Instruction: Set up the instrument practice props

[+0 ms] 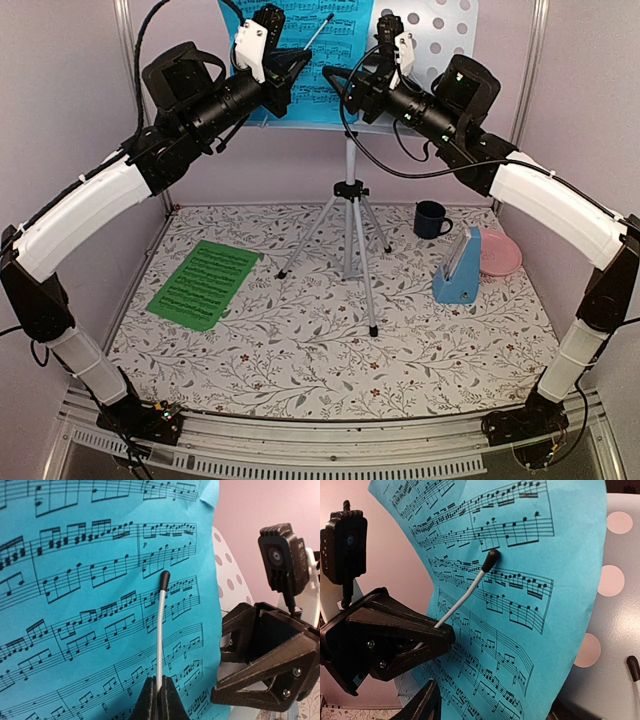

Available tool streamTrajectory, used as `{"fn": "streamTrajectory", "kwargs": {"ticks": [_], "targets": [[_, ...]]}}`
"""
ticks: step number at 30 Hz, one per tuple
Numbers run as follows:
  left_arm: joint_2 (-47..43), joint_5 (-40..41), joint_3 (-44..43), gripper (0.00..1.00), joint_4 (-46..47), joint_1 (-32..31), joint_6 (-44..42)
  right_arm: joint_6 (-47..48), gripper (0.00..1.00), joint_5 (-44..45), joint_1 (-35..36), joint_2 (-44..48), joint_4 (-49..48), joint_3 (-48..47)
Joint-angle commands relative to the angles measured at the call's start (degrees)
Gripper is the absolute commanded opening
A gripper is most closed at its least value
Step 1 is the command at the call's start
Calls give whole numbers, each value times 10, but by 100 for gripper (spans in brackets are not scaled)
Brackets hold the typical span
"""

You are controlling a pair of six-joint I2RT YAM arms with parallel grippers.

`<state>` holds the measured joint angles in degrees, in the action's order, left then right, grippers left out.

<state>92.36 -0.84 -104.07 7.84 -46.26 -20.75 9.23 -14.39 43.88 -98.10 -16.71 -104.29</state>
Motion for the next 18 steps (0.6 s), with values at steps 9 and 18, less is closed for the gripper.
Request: {"fn": "streamTrajectory", "kwargs": {"ticks": [9, 18], "targets": [[-11, 10, 18, 19, 26, 0, 12, 9, 72, 94, 2, 18, -37, 11], [-43, 11, 47, 36, 30, -7, 18, 15, 78, 150, 3, 34, -42, 26]]}}
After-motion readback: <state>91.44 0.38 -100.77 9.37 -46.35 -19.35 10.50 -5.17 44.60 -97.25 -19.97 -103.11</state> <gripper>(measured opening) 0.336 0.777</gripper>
